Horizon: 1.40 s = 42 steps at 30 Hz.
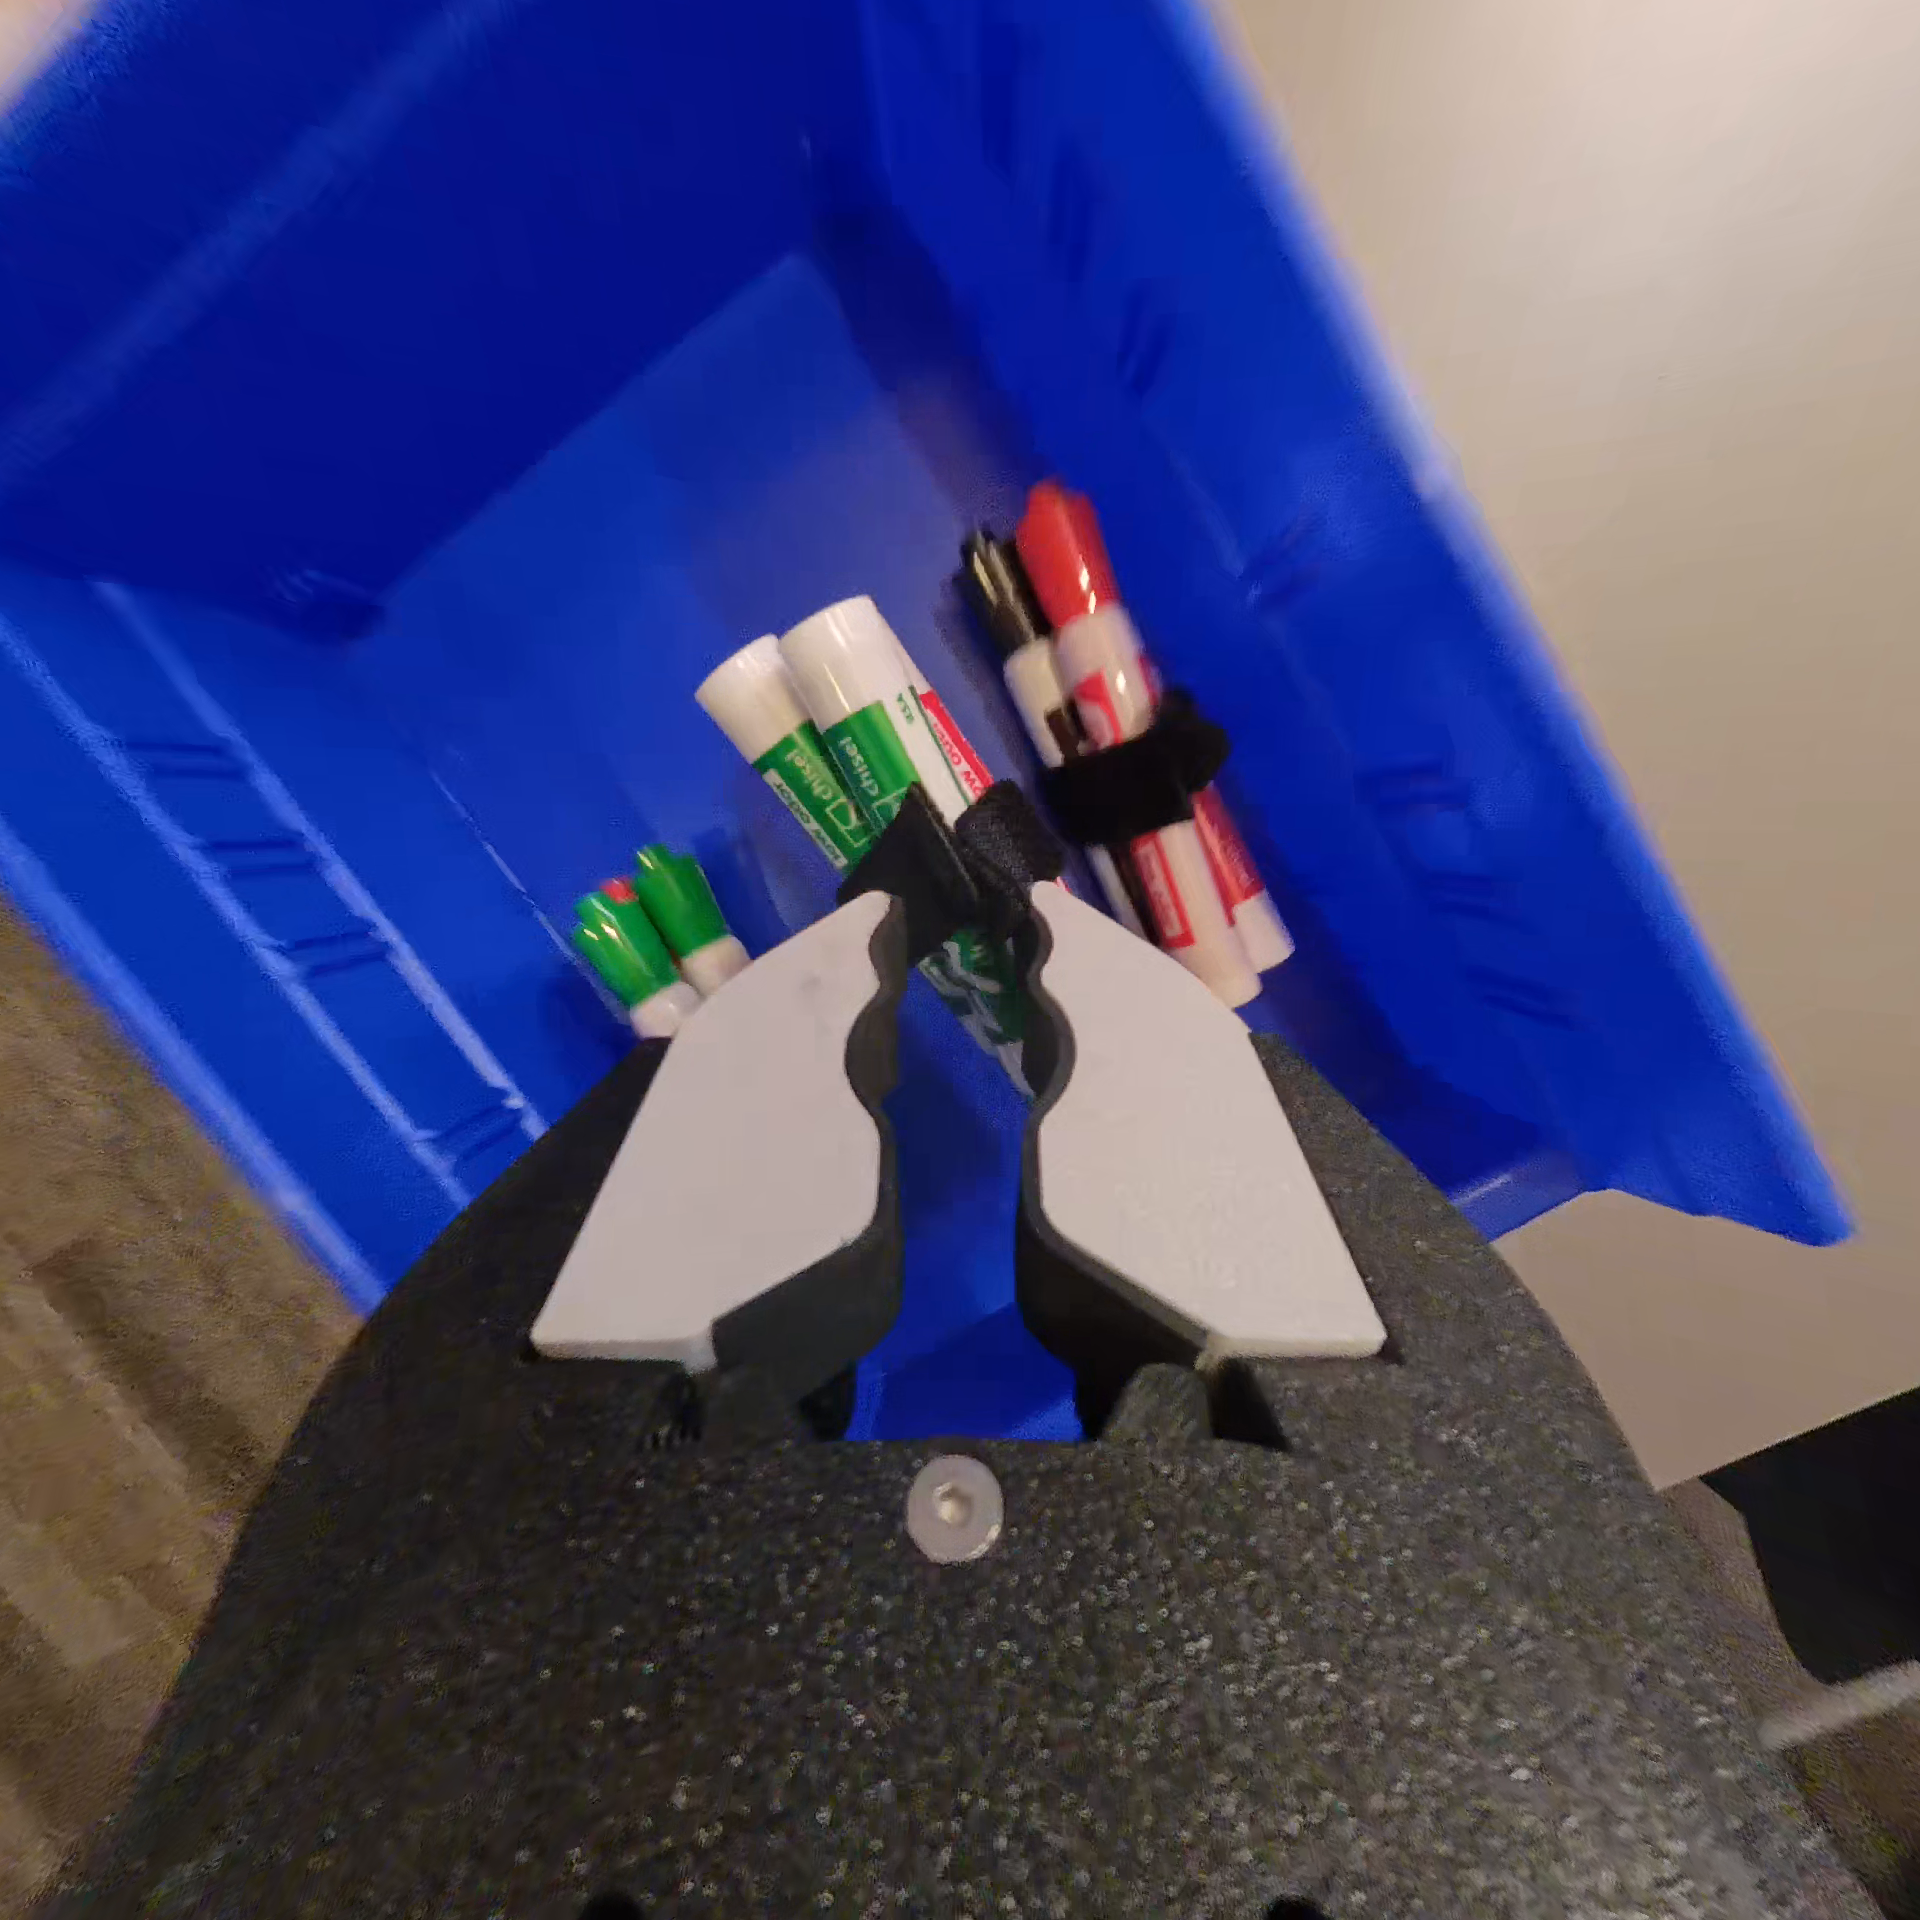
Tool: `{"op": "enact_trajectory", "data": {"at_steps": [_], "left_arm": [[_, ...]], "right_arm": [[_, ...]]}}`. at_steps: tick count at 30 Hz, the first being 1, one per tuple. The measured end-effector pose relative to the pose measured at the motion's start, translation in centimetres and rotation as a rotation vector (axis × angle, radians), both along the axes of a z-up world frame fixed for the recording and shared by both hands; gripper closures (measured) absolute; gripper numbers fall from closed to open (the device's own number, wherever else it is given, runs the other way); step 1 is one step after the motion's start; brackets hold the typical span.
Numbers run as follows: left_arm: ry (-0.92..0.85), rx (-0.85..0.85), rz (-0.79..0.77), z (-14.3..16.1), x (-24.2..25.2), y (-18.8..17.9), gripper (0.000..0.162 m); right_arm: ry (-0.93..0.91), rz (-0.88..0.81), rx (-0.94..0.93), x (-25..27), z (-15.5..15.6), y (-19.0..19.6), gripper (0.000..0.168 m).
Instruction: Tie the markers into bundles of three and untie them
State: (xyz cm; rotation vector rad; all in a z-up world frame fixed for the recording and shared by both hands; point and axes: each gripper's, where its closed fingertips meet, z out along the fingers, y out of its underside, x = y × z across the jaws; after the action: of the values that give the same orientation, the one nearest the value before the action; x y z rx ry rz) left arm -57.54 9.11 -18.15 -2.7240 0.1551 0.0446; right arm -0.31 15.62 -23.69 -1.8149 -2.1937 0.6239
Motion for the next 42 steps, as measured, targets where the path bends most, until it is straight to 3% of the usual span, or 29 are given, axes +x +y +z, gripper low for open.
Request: {"op": "enact_trajectory", "data": {"at_steps": [4, 6, 8, 12, 17, 22, 25, 29, 34, 42], "left_arm": [[0.068, 0.134, -0.143, 7.8, 4.5, 4.5, 0.143], [0.041, 0.182, -0.312, 10.9, 10.4, 7.8, 0.143], [-0.030, 0.202, -0.485, 11.9, 17.3, 11.1, 0.144], [-0.284, 0.153, -0.751, 8.4, 30.0, 15.7, 0.144], [-0.492, 0.055, -0.823, -0.7, 37.8, 19.1, 0.145], [-0.587, 0.068, -0.740, -4.6, 40.7, 19.8, 0.145], [-0.621, 0.131, -0.683, -4.5, 41.1, 19.8, 0.143], [-0.514, 0.244, -0.734, -4.6, 40.0, 19.4, 0.128], [-0.389, 0.342, -0.771, -4.2, 38.7, 19.4, 0.130], [-0.362, 0.507, -0.864, -3.2, 39.2, 19.9, 0.139]], "right_arm": [[0.127, 0.013, 0.010, -4.4, 0.4, 1.2, 0.133], [0.210, 0.006, 0.033, -7.3, 1.0, 2.5, 0.133], [0.305, -0.014, 0.048, -10.5, 1.9, 3.9, 0.133], [0.502, -0.091, 0.059, -14.7, 4.4, 7.1, 0.131], [0.630, -0.223, 0.071, -14.3, 5.1, 11.0, 0.130], [0.577, -0.286, 0.023, -13.4, 2.5, 12.5, 0.130], [0.578, -0.289, 0.038, -13.9, 2.4, 12.9, 0.130], [0.624, -0.293, 0.077, -14.4, 3.0, 13.2, 0.131], [0.676, -0.252, 0.116, -15.8, 4.1, 13.1, 0.131], [0.577, -0.039, 0.407, -16.0, 4.1, 13.4, 0.130]]}}
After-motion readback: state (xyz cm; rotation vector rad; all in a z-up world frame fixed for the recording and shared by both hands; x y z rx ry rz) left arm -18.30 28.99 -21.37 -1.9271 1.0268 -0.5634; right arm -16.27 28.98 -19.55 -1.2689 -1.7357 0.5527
